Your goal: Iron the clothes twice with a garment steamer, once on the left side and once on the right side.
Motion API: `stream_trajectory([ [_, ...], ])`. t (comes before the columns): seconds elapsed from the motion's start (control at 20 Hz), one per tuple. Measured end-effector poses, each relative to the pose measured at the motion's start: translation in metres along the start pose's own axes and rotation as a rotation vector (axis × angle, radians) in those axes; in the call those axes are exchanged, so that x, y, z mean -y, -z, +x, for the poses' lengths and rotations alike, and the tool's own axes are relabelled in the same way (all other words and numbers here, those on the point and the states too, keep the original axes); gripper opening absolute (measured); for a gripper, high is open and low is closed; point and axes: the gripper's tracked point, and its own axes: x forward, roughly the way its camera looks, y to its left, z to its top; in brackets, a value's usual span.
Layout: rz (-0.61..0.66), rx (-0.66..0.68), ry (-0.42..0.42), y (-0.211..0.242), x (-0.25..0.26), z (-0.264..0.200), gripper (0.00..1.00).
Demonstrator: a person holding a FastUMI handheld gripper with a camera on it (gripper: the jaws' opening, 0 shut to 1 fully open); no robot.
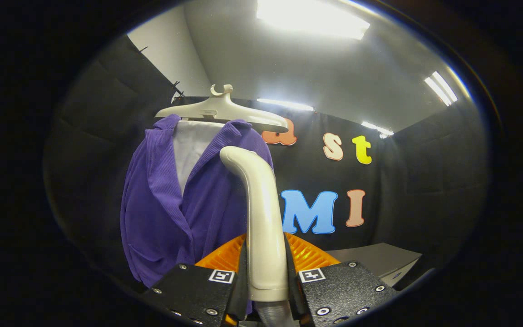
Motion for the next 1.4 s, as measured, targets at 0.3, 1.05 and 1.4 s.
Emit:
stream_trajectory([
  [0.3, -0.042, -0.05, -0.019, 0.031, -0.002, -0.018, 0.37],
  [1.05, -0.103, -0.216, -0.087, 0.134, -0.014, -0.066, 0.37],
  [1.4, -0.142, -0.307, -0.096, 0.183, -0.01, -0.087, 0.37],
])
